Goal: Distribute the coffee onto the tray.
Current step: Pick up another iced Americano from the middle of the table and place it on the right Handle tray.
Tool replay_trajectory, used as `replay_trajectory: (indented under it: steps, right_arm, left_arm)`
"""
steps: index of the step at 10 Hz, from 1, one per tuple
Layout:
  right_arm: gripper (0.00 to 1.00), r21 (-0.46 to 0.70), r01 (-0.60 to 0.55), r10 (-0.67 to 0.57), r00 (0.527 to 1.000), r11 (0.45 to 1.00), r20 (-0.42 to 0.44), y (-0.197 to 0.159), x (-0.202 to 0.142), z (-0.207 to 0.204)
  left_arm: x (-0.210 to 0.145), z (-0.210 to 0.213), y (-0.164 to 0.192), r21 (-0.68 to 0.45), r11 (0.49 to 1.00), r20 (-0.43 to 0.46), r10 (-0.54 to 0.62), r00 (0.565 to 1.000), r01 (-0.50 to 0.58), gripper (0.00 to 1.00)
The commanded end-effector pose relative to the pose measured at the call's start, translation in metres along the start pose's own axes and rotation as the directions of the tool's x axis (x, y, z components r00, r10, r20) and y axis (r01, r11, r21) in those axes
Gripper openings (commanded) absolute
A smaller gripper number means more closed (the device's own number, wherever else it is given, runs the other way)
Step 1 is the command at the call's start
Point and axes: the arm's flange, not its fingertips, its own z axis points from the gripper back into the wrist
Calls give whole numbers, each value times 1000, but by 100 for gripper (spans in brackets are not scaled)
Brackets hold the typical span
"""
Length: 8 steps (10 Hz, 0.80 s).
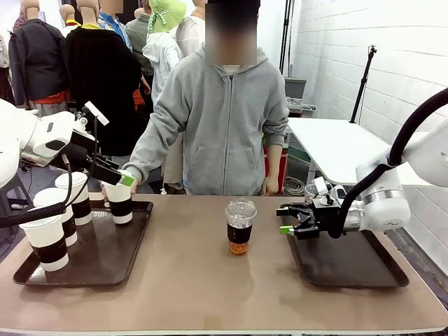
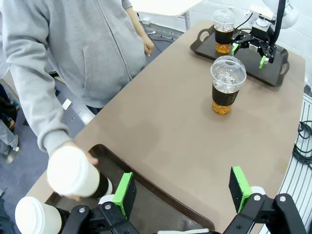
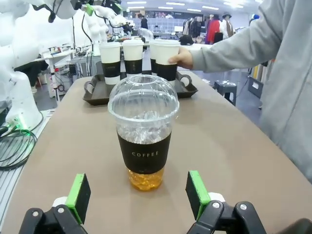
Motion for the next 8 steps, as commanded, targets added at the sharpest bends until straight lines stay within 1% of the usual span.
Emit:
replay_trajectory:
  steps: [1, 3, 4, 5, 8]
  right_arm:
    - [100, -12, 29, -29, 999, 1000, -19, -10, 1, -21]
    - [100, 0, 38, -38, 998, 999, -44, -9, 0, -34]
    - [100, -15, 35, -36, 997, 999, -61, -9, 0, -34]
    - [100, 19, 13, -12, 999, 1000, -32, -4, -2, -28]
    - [100, 19, 13, -12, 999, 1000, -32, -4, -2, -28]
  left_arm:
    - [-2, -1, 1, -7, 1000, 3, 5, 1000, -5, 100]
    - [-2, -1, 1, -7, 1000, 3, 5, 1000, -5, 100]
    - [-2, -1, 1, -7, 1000, 3, 5, 1000, -5, 100]
    - [-2, -1, 1, -7, 1000, 3, 5, 1000, -5, 100]
    - [-2, -1, 1, -7, 1000, 3, 5, 1000, -5, 100]
